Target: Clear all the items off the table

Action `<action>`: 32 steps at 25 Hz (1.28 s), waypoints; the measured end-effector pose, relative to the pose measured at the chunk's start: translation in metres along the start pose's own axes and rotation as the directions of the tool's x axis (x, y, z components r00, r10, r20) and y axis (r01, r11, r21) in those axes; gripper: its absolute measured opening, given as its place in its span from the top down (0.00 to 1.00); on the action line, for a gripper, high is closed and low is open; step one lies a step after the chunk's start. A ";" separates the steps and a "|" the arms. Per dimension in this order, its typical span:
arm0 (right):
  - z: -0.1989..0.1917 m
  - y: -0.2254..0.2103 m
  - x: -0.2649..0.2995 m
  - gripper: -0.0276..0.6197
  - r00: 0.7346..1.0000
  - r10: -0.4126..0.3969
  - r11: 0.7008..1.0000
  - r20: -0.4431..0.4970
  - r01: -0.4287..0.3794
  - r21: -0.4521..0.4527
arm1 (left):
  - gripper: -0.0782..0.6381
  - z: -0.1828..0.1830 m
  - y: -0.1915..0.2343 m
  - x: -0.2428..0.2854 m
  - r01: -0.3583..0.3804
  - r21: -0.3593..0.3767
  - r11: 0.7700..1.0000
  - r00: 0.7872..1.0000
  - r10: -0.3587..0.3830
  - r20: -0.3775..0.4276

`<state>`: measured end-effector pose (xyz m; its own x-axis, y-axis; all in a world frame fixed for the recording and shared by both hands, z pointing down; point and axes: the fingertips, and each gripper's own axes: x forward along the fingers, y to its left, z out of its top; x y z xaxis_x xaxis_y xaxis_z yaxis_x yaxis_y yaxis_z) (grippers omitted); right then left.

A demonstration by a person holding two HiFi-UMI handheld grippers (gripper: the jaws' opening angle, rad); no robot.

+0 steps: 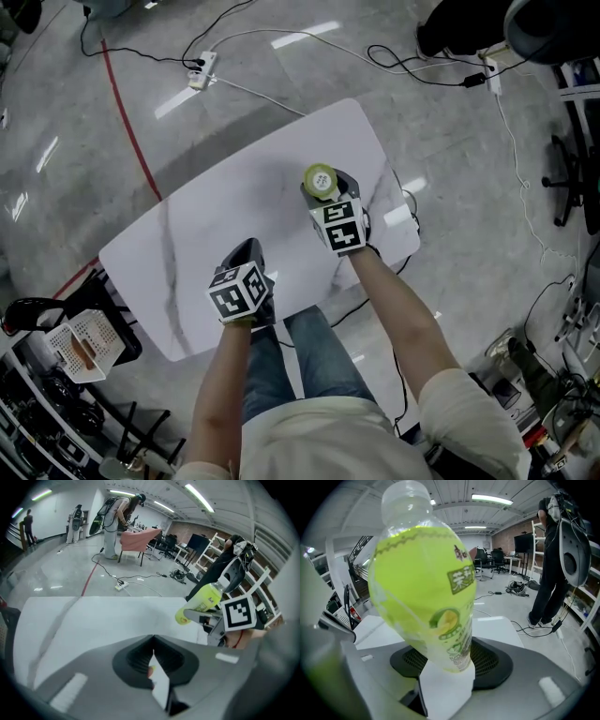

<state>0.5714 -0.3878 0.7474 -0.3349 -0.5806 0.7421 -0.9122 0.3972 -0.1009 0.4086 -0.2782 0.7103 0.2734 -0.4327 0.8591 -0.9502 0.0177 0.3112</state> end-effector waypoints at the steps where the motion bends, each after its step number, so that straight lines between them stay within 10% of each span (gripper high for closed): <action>1: 0.004 0.005 -0.006 0.54 1.000 0.001 1.000 0.003 -0.001 -0.005 | 0.88 0.001 0.000 -0.006 0.002 0.002 1.000 1.000 -0.002 0.004; 32: 0.101 0.240 -0.166 0.53 0.994 0.076 0.993 0.075 -0.068 -0.096 | 0.88 0.009 0.122 -0.220 -0.014 -0.099 0.995 0.985 0.031 0.171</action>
<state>0.3843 -0.2676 0.5333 -0.4196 -0.6004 0.6808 -0.8603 0.5022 -0.0873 0.2318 -0.1887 0.5558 0.2137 -0.5798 0.7862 -0.9344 0.1134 0.3377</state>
